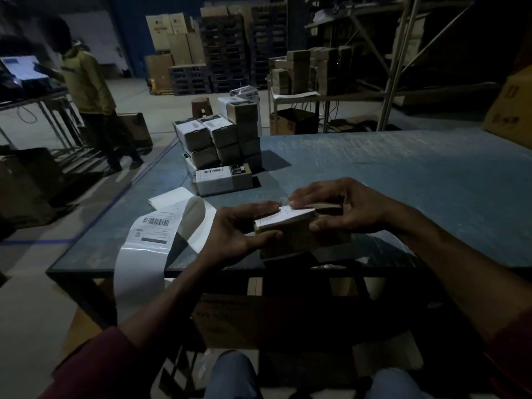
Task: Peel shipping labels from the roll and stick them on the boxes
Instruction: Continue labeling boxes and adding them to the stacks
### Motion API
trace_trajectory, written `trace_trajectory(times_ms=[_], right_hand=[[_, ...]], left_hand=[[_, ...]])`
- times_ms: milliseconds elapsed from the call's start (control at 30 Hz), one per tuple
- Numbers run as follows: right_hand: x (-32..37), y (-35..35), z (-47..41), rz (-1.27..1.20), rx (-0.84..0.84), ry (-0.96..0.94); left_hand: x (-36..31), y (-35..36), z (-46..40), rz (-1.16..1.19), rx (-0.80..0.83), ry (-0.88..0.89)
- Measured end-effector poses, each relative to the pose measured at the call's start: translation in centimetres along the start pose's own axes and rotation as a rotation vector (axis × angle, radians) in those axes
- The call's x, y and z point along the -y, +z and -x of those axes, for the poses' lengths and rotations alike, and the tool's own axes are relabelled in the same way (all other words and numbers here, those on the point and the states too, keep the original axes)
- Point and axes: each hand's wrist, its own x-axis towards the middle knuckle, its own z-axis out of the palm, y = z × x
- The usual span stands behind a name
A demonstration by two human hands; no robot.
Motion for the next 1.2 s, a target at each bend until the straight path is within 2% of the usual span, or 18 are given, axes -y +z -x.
trace_trajectory(times_ms=[167, 433, 533, 633, 767, 833, 967, 1033, 1200], right_hand=[[0.0, 0.5, 0.3, -0.093, -0.003, -0.009], [-0.7, 0.5, 0.5, -0.277, -0.159, -0.113], [-0.8, 0.5, 0.5, -0.314, -0.228, -0.125], [-0.4, 0.5, 0.7, -0.329, -0.288, -0.149], [0.3, 0.7, 0.5, -0.257, -0.331, -0.189], [0.4, 0.6, 0.4, -0.182, -0.324, -0.184], [0.5, -0.1, 0.5, 0.102, -0.156, -0.165], [0.4, 0.0, 0.7, 0.128, -0.128, -0.187], [-0.4, 0.8, 0.8, 0.17, -0.306, -0.404]], left_hand=[[-0.5, 0.1, 0.2, 0.061, -0.034, -0.016], [-1.5, 0.9, -0.1, 0.192, -0.041, 0.001], [-1.5, 1.0, -0.2, 0.159, -0.027, 0.037], [-2.1, 1.1, -0.2, 0.094, -0.034, -0.022], [-2.7, 0.6, -1.1, -0.198, 0.13, 0.088], [-2.5, 0.4, -1.7, -0.254, 0.15, 0.166], [-2.2, 0.0, -1.8, -0.364, 0.171, 0.352], [-1.8, -0.2, -1.6, -0.388, 0.174, 0.371], [-1.2, -0.1, -1.2, -0.33, 0.061, 0.381]])
